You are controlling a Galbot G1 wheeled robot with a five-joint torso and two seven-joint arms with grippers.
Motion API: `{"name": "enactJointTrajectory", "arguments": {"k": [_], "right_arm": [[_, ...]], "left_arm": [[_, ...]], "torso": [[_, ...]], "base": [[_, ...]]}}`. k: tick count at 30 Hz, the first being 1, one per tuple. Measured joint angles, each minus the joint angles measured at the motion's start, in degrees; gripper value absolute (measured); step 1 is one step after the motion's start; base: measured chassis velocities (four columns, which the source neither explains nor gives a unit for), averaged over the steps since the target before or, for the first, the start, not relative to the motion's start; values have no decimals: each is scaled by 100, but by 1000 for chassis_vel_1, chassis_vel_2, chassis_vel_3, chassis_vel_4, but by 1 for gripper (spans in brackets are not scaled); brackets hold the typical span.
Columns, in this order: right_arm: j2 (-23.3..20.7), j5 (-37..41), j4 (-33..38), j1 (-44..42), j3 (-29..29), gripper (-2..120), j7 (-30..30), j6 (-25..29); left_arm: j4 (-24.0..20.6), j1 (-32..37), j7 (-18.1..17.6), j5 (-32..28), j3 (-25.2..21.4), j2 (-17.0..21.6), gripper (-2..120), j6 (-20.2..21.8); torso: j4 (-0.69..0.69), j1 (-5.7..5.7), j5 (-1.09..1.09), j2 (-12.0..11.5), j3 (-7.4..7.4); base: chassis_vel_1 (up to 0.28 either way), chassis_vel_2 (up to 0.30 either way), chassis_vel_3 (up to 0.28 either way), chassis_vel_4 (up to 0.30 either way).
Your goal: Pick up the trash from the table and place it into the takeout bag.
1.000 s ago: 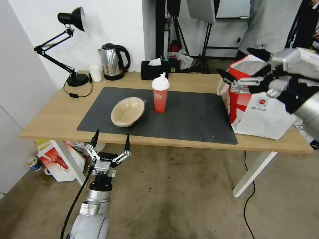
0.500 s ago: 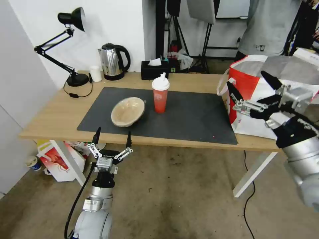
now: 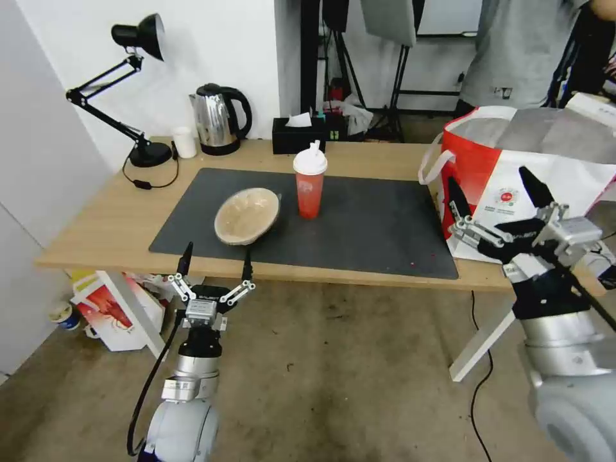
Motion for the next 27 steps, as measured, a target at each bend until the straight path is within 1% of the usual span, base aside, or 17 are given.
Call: {"name": "enactJointTrajectory", "arguments": {"k": [2, 3, 6, 7, 11, 13, 16, 17, 19, 24, 26, 27], "right_arm": [[268, -578, 0, -255, -320, 100, 187, 221], [268, -578, 0, -255, -320, 100, 187, 221], [485, -1314, 0, -643, -654, 100, 594, 388], [485, -1314, 0, -643, -654, 100, 594, 388], [531, -1709, 1, -937, -817, 100, 982, 552], [526, -1791, 1, -1016, -862, 100, 1047, 613], [490, -2040, 2, -1275, -948, 100, 1296, 828], [490, -2040, 2, -1275, -948, 100, 1296, 828], [427, -2231, 3, -1417, -998, 100, 1511, 909], [409, -2594, 3, -1592, -1213, 100, 1652, 1093], [433, -2795, 4, -1636, -1460, 100, 1694, 1195], [433, -2795, 4, -1636, -1460, 100, 1694, 1195]], "left_arm": [[33, -31, -5, -9, -25, -17, 100, 0], [33, -31, -5, -9, -25, -17, 100, 0], [52, -49, -8, -18, -60, -43, 100, -3], [52, -49, -8, -18, -60, -43, 100, -3], [41, -31, -10, -37, -94, -11, 100, -5], [28, -16, -11, -44, -108, 3, 100, -5], [-22, 52, -12, -79, -189, 54, 100, -5], [-22, 52, -12, -79, -189, 54, 100, -5], [-81, 128, -12, -145, -255, 106, 100, -5], [-159, 198, -12, -178, -342, 135, 100, -5], [-178, 216, -12, -181, -360, 126, 100, -4], [-178, 216, -12, -181, -360, 126, 100, -4]], "torso": [[0, 0, -1, 0, 0], [0, 0, -1, 0, 0], [0, 0, 0, 0, 0], [0, 0, 0, 0, 0], [1, 0, 0, 0, 0], [0, 0, 1, 0, 0], [0, 0, 0, 0, 0], [0, 0, 0, 0, 0], [0, 0, 0, 0, 0], [0, 0, -1, 0, 0], [1, 0, 0, 0, 0], [1, 0, 0, 0, 0]], "base": [[0, 0, 0, 0], [0, 0, 0, 0], [0, 0, 0, 0], [0, 0, 0, 0], [0, 0, 0, 0], [0, 0, 0, 0], [0, 0, 0, 0], [0, 0, 0, 0], [0, 0, 0, 0], [0, 0, 0, 0], [0, 0, 0, 0], [0, 0, 0, 0]]}}
